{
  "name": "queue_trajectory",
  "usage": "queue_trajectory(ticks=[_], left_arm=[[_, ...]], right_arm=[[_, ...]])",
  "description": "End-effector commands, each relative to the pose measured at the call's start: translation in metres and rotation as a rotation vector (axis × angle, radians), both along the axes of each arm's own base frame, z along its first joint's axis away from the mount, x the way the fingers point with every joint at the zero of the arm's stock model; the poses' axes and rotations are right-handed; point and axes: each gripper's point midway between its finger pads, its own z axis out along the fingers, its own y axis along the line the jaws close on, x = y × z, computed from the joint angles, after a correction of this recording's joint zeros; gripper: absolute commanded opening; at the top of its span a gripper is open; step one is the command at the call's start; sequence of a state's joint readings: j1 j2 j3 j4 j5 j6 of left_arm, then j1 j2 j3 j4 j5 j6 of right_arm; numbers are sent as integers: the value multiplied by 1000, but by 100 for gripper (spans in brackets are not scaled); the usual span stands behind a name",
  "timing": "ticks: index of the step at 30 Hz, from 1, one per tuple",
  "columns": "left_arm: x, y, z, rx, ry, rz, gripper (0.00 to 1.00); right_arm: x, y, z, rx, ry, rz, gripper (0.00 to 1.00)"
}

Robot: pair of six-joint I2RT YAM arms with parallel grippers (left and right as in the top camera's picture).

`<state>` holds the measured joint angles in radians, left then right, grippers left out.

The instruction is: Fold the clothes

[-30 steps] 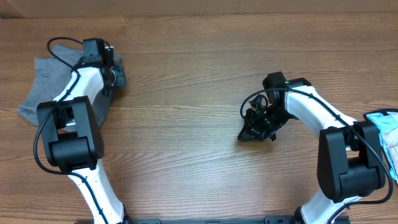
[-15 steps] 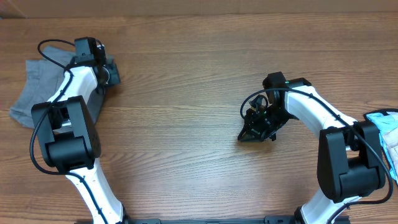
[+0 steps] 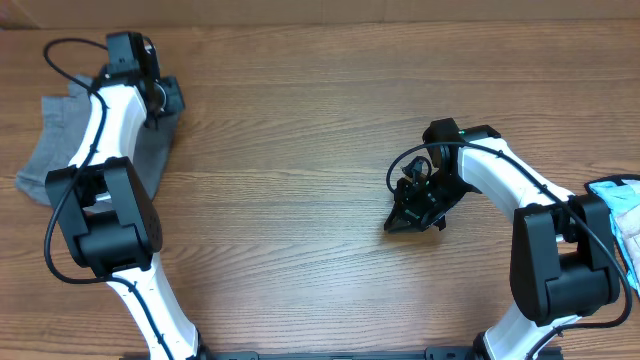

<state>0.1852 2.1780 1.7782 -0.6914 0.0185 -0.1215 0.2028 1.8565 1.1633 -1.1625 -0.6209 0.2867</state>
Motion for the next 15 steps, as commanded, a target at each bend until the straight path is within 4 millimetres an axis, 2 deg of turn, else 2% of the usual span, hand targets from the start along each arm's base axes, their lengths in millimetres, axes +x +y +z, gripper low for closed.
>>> queue_trajectory(ticks=[1,4,8,10,12,15], left_arm=[[-4,19,37,58,20,53,10],[-47,26,43,65,195,124,7],[-95,31,30,13,375,214,4],[-110,37,24,1,428,239,4],[-124,51,19,15,470,273,4],[-146,85,18,94,524,343,4]], right_arm=[[6,1,4,4,-27,5,12],[6,1,4,4,-29,5,12],[9,1,3,7,-41,5,13],[10,1,3,8,-46,5,13],[10,1,3,9,-48,5,13],[10,1,3,8,-48,5,13]])
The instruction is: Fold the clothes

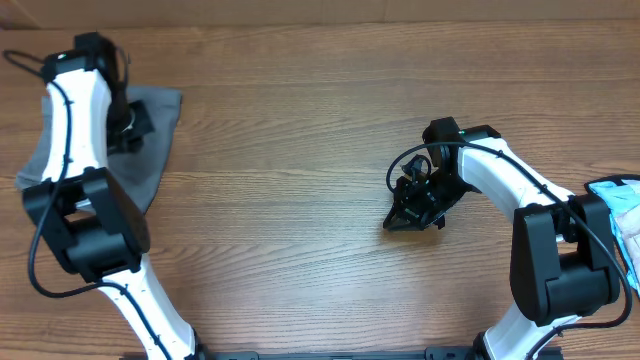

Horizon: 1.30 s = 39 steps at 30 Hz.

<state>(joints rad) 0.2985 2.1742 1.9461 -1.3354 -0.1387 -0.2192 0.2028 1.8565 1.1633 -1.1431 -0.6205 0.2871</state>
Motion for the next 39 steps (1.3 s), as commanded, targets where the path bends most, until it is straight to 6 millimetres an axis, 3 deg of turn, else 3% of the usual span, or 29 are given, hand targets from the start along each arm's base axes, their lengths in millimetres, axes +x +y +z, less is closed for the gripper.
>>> queue_trajectory(ticks=[1,4,13,18,33,39], left_arm=[[-25,38,-2,91,63,93,4],[-44,42,-17,34,106,133,4],[-93,19,-87,-32,246,128,4],[-98,-4,-116,-115,218,130,4],[-71,-57,-121,-253,146,12,4],[-63,-65,-122,-240,129,-22,5]], right_arm=[[7,1,4,7,-36,9,13],[12,2,3,16,-66,22,13],[17,2,1,12,-92,25,14],[17,-3,-2,-20,-97,31,14],[20,-6,-5,-42,-115,38,14],[19,-7,-5,-43,-110,39,14]])
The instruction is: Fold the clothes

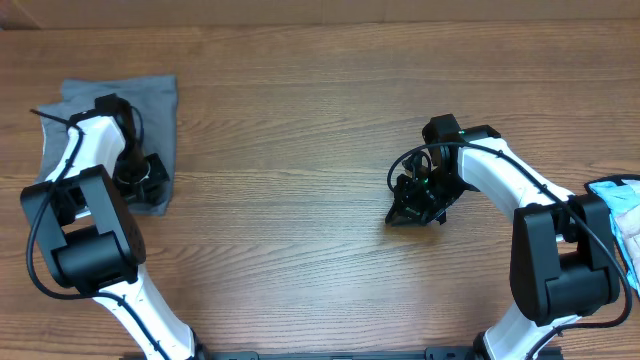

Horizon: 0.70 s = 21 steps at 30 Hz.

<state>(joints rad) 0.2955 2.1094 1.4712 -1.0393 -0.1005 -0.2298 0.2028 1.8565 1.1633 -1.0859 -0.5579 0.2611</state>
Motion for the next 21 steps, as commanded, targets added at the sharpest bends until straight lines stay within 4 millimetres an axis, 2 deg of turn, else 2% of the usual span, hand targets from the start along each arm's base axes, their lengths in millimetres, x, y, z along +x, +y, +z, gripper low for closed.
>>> queue_trajectory(ticks=[1,5,8,9,11,13,15,19,20,21], left_arm=[[-6,-40,-31,-173,29,-24,5],[-3,-35,-19,-180,34,-47,5],[7,-37,10,-213,27,-108,5],[11,-36,25,-214,20,-117,5],[21,-40,56,-236,-12,-136,11],[30,-49,90,-272,-72,-171,22],[38,-56,128,-271,-147,-199,30],[37,-68,203,-198,-323,-275,52],[34,-72,220,-176,-367,-292,64],[29,-76,236,-156,-407,-307,91]], right_arm=[[6,0,4,0,-29,10,14],[6,-1,3,-1,-36,22,14],[10,1,4,7,-55,21,14],[13,1,5,12,-65,19,14],[23,2,12,19,-97,14,14],[37,3,25,29,-152,10,14],[55,4,46,43,-230,4,14],[89,8,116,79,-457,-2,17],[94,8,136,84,-517,-3,18],[99,7,156,83,-577,-5,18]])
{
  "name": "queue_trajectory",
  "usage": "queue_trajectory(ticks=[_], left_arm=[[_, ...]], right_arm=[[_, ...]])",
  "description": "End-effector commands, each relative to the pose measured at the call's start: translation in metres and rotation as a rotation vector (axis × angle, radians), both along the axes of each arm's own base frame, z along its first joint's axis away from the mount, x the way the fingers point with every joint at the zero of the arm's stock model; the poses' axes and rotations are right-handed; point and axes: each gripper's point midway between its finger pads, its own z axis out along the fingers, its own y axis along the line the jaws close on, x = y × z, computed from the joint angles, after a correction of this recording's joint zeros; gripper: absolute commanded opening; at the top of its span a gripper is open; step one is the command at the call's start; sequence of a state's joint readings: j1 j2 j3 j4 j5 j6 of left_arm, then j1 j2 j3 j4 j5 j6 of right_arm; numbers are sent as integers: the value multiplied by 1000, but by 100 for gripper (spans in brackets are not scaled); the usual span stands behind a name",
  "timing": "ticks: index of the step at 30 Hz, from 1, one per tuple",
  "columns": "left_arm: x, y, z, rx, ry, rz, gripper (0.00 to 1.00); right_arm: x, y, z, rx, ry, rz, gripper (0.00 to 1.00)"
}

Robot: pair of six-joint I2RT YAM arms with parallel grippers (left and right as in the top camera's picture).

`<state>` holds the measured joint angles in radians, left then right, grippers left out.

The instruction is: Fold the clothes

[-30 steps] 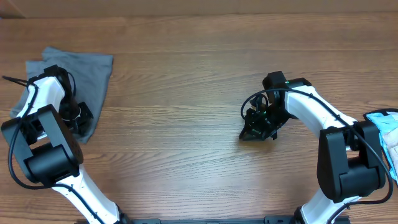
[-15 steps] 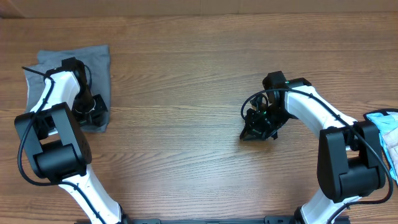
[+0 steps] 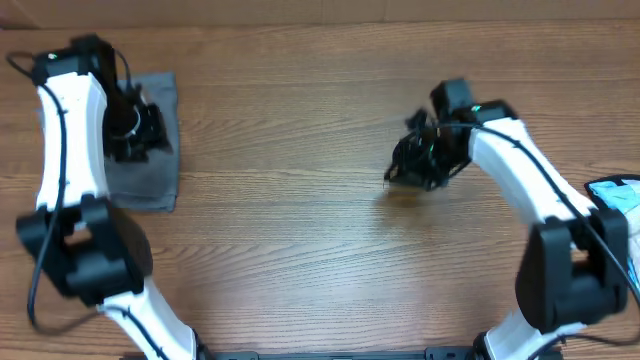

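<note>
A grey garment lies flat as a narrow rectangle at the table's left side, its far edge near the back. My left gripper hovers over its upper half, and its jaws look open with nothing in them. The left arm hides the cloth's left part. My right gripper hangs blurred above bare wood right of centre, far from the grey garment. Its fingers appear shut and empty.
A light blue cloth pokes in at the right edge, partly under the right arm's base. The wooden table runs between the two arms. Both arm bases stand at the front edge.
My left gripper has moved from the garment's front edge to over its upper half. The cloth now reaches nearer the front. My right gripper has shifted toward the back.
At first my left gripper was at the back corner of a spread, rumpled grey garment. Then it stood further left on it, with the cloth drawn in. Later it was at the cloth's front edge. Now the garment lies as a neat rectangle. My right gripper stayed put until its latest shift.
</note>
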<state>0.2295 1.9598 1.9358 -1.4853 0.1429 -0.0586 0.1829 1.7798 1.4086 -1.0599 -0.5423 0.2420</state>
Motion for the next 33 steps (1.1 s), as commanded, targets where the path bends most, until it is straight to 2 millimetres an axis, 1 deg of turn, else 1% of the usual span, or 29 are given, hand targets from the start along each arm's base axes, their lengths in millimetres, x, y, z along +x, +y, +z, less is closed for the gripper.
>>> queue_trajectory(ticks=[1,3,5,7,8,11,12,14,16,18,20,24,33], left_arm=[[-13,-20,82,41,-228,-65,100],[-28,-26,110,79,-297,-78,100],[-49,-31,136,112,-356,-86,100],[-67,-34,152,127,-391,-88,100],[-77,-36,160,132,-411,-88,100],[-103,-40,179,142,-468,-86,100],[-111,-41,185,144,-488,-79,100],[-127,-43,194,146,-522,-66,100],[-140,-43,199,153,-542,-38,100],[-150,-41,203,166,-553,-11,100],[-156,-42,205,167,-562,-11,100],[-156,-42,205,167,-563,-11,100],[-146,-41,197,161,-524,-13,100]], right_arm=[[21,-2,96,26,-293,-8,19],[22,-5,135,24,-408,-19,24],[16,-11,176,18,-527,-35,30],[7,-17,201,8,-602,-51,42],[0,-21,214,1,-644,-61,49],[-21,-30,241,-10,-729,-83,96],[-27,-31,249,-5,-752,-85,100],[-39,-33,261,3,-788,-88,100],[-48,-35,267,7,-804,-89,100],[-55,-36,269,7,-804,-89,100],[-59,-37,266,3,-787,-87,100],[-60,-37,261,-1,-765,-85,100],[-58,-37,260,-2,-762,-85,100]])
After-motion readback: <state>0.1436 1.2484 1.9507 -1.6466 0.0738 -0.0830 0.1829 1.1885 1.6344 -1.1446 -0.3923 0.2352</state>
